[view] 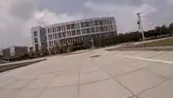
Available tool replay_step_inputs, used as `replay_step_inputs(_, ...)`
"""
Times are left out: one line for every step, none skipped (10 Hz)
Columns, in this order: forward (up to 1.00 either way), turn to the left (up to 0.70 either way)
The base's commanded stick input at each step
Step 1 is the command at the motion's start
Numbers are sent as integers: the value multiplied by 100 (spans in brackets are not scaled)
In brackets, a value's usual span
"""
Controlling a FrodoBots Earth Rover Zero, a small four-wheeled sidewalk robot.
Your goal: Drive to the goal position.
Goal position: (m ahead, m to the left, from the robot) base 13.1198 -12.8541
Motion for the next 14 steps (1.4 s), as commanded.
replay_step_inputs(50, -2)
replay_step_inputs(50, -2)
replay_step_inputs(50, -2)
replay_step_inputs(50, -2)
replay_step_inputs(50, -2)
replay_step_inputs(50, -2)
replay_step_inputs(50, -2)
replay_step_inputs(50, -2)
replay_step_inputs(50, -2)
replay_step_inputs(50, -2)
replay_step_inputs(50, -2)
replay_step_inputs(50, -2)
replay_step_inputs(50, -2)
replay_step_inputs(50, -2)
